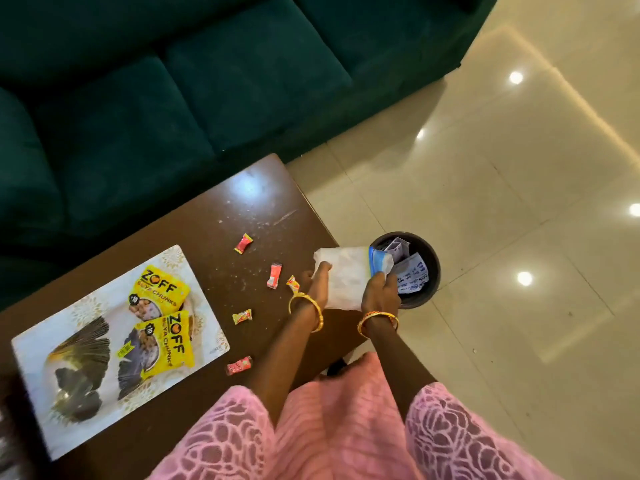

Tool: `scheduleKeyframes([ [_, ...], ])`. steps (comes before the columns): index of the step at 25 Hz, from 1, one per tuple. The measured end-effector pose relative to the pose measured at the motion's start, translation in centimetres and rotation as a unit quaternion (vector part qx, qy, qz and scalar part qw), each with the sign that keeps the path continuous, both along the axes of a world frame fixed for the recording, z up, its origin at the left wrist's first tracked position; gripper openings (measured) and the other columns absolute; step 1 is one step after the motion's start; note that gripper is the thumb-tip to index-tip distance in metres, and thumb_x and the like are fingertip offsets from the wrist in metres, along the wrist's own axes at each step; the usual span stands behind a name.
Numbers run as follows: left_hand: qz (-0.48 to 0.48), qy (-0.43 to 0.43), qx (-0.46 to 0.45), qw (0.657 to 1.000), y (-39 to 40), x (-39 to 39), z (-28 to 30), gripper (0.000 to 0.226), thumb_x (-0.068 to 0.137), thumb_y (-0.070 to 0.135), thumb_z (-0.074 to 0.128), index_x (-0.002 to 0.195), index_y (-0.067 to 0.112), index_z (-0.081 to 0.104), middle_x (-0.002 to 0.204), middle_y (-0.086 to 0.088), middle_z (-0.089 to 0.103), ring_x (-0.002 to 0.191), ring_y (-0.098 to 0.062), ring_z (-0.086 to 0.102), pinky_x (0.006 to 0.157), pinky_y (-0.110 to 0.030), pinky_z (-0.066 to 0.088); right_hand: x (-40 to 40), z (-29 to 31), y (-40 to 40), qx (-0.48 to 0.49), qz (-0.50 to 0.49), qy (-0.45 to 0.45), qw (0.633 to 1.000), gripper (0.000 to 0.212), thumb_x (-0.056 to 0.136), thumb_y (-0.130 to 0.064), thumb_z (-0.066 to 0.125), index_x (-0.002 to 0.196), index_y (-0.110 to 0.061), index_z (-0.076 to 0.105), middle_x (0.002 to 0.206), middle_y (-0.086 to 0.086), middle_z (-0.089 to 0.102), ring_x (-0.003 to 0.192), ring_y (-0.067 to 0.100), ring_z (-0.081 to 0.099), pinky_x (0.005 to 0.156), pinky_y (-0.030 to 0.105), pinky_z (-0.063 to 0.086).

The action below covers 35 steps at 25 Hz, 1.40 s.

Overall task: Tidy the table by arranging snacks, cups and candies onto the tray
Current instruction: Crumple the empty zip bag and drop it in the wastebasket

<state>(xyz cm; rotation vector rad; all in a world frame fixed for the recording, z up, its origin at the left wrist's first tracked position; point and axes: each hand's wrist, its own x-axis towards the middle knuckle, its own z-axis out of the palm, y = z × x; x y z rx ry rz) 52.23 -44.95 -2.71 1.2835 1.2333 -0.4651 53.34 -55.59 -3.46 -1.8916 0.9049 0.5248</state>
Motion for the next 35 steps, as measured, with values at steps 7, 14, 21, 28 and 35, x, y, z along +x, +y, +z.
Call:
scheduleKeyframes([
  [7, -0.166, 0.024, 0.227, 0.959, -9.3, 7.2, -9.4, 0.054, 0.093, 0.051, 0.039, 0.114, 0.002, 0.050, 0.118, -0.026, 0.063, 0.106, -0.041, 0.061, 0.081, -0.041, 0.048, 5.8, -9.9, -6.6, -0.112, -0.081, -0.050, 0.989, 0.037, 0.092, -0.041, 0.049, 0.104, -0.007, 0.057, 0.100, 0.024, 0.065, 0.094, 0.040, 0.058, 0.071, 0.032, 0.042],
  [14, -0.166, 0.097, 0.072, 0.979, -14.5, 11.9, -23.3, 0.042, 0.091, 0.028, 0.055, 0.120, 0.002, 0.039, 0.125, -0.026, 0.057, 0.111, -0.040, 0.058, 0.092, -0.042, 0.048, 9.4, -23.2, -13.6, -0.175, -0.138, -0.006, 0.975, 0.032, 0.090, -0.023, 0.058, 0.104, 0.005, 0.060, 0.104, 0.030, 0.065, 0.095, 0.044, 0.059, 0.081, 0.041, 0.049],
  [21, -0.363, 0.151, -0.030, 0.919, -15.7, 12.1, -31.9, 0.073, 0.089, 0.009, 0.046, 0.149, 0.018, 0.006, 0.150, -0.017, 0.029, 0.131, -0.036, 0.038, 0.099, -0.045, 0.043, 10.8, -34.2, -16.8, -0.099, -0.020, 0.057, 0.993, 0.046, 0.088, -0.024, 0.060, 0.128, -0.005, 0.049, 0.124, 0.023, 0.059, 0.112, 0.040, 0.055, 0.097, 0.043, 0.045],
  [28, -0.441, 0.117, 0.035, 0.889, -15.1, 12.3, -31.7, 0.055, 0.087, 0.010, 0.048, 0.139, 0.009, 0.031, 0.140, -0.022, 0.045, 0.125, -0.039, 0.047, 0.106, -0.043, 0.040, 10.6, -36.4, -16.4, -0.077, -0.019, 0.093, 0.992, 0.063, 0.086, -0.026, 0.062, 0.138, -0.008, 0.033, 0.136, 0.021, 0.050, 0.122, 0.041, 0.048, 0.104, 0.049, 0.042],
  [35, -0.648, -0.036, 0.263, 0.714, -12.3, 9.8, -21.8, 0.055, 0.086, 0.015, 0.058, 0.136, 0.011, 0.036, 0.142, -0.017, 0.040, 0.128, -0.036, 0.042, 0.101, -0.047, 0.042, 8.0, -24.9, -12.0, -0.169, 0.062, -0.069, 0.981, 0.037, 0.092, -0.017, 0.048, 0.126, -0.002, 0.048, 0.129, 0.021, 0.052, 0.120, 0.034, 0.049, 0.103, 0.043, 0.042],
])
